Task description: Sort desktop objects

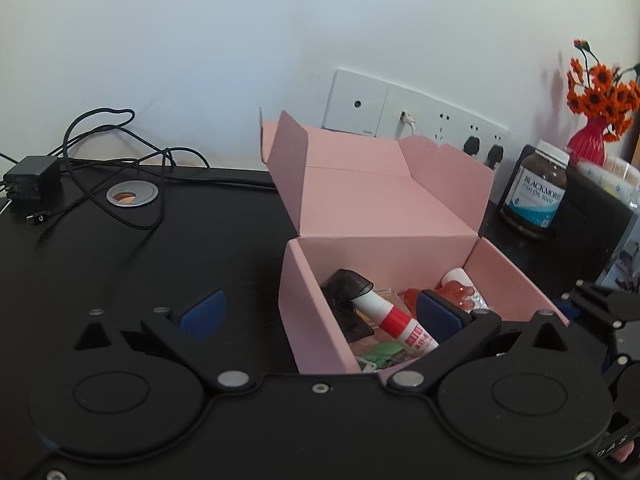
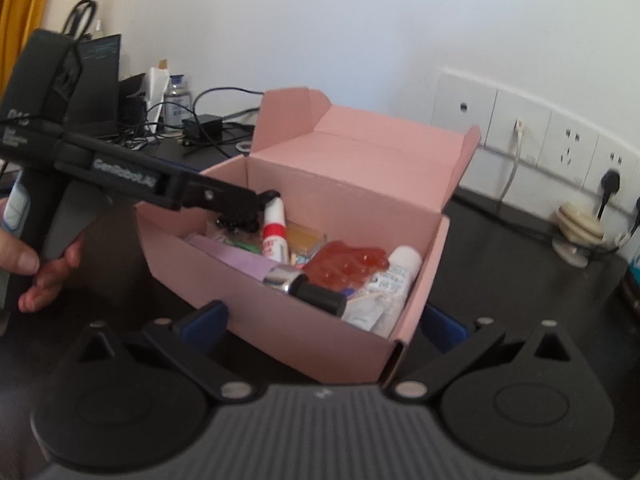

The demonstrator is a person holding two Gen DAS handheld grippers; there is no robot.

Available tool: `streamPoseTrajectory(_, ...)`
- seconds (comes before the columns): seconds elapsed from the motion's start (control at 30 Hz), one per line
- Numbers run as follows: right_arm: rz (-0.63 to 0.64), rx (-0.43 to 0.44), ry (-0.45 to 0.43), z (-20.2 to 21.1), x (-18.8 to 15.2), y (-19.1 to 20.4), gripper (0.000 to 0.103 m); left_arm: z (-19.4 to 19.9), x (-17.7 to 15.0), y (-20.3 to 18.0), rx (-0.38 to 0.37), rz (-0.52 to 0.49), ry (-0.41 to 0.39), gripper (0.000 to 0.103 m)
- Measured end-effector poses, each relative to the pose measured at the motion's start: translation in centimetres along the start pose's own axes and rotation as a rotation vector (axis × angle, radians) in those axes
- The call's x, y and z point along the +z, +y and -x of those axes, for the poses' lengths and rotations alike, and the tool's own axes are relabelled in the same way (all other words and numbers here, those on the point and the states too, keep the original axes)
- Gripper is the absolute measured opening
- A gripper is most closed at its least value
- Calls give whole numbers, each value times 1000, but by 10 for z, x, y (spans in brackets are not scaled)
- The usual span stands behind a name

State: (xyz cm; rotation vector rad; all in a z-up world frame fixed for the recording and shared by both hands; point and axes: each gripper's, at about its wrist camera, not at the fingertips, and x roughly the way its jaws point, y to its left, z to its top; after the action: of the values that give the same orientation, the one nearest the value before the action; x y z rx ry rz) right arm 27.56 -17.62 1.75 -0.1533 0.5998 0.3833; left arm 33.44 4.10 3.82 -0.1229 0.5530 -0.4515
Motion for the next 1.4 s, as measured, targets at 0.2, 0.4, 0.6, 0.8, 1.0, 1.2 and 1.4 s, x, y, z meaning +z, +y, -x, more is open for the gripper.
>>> streamPoseTrajectory(0.2, -67, 48, 20, -3, -1, -12, 102, -6, -2, 4, 3, 38, 54, 103)
streamPoseTrajectory(0.4, -248, 162, 17, 0, -9, -42, 102, -1, -4, 3, -7, 35, 40, 103)
streamPoseTrajectory(0.6, -282, 176, -1, 6, -15, -51, 102, 1, -7, -3, -59, -12, 70, 103)
streamPoseTrajectory(0.8, -300, 190, 3, 1, -13, -51, 102, 8, -7, -12, -91, -83, 62, 103)
streamPoseTrajectory(1.0, -349, 252, -19, -3, -13, -58, 102, 6, -9, -12, -187, -62, 85, 103)
streamPoseTrajectory(1.2, -416, 297, -78, 4, -15, -74, 102, 4, -10, -13, -191, -31, 98, 103)
streamPoseTrajectory(1.4, -564, 259, -223, 16, -22, -103, 102, 2, -10, -12, -183, -25, 100, 103)
